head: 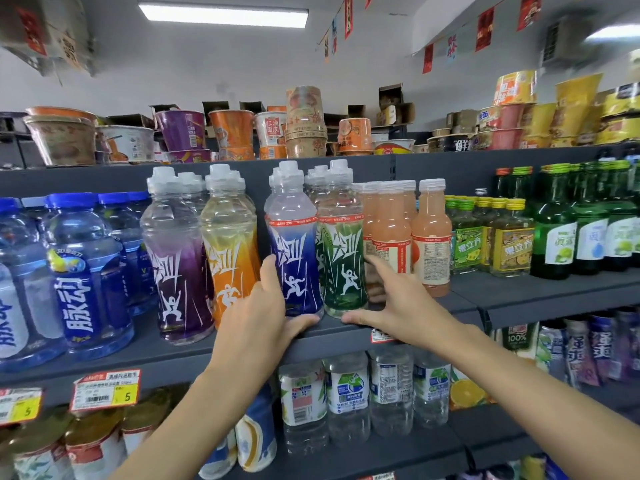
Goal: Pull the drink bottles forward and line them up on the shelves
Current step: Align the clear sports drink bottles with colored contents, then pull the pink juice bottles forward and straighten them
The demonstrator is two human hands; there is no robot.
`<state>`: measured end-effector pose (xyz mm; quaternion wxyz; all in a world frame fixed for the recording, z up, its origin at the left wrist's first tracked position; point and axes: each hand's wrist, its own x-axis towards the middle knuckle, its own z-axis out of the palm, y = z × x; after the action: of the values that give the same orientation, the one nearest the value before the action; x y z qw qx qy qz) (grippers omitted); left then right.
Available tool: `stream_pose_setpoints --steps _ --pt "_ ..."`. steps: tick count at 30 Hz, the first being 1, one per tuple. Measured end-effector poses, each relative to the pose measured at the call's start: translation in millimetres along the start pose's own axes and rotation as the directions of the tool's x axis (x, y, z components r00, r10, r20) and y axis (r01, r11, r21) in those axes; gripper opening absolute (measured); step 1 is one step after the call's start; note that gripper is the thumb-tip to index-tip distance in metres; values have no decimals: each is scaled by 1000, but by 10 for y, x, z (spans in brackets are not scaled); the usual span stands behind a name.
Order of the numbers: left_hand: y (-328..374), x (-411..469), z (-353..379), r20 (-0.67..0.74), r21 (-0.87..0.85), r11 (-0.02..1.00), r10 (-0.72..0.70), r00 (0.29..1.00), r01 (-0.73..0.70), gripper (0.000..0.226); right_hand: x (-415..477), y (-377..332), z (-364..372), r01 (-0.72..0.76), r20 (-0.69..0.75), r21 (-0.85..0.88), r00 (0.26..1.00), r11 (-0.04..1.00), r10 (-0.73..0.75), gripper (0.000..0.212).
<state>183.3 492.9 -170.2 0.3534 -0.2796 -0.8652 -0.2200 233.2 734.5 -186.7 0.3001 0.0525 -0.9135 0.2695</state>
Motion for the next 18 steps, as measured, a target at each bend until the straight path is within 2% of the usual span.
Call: stream_pose_setpoints --steps 2,3,6,9,15,18 --pt "43 -39 -33 -87 18 998 65 994 -64 98 -62 10 -56 -32 -42 -34 999 999 30 119" --pt "90 -59 -35 -94 47 993 115 989 -111 94 -93 28 -93 -28 -73 -37 997 999 25 113" --pt "324 -58 6 -155 77 972 233 960 -223 78 -144 118 -245 53 -184 -83 981 995 -67 74" --pt "659 15 114 -178 36 965 262 949 -260 70 -168 259 -427 120 -268 -159 950 980 -160 37" --pt "1282 163 497 -157 1 964 264 952 -267 57 -237 616 -678 132 -334 -271 916 954 -222 27" --pt "1485 213 672 -146 4 969 247 958 -249 56 -207 771 -739 68 -366 -282 914 957 -173 36"
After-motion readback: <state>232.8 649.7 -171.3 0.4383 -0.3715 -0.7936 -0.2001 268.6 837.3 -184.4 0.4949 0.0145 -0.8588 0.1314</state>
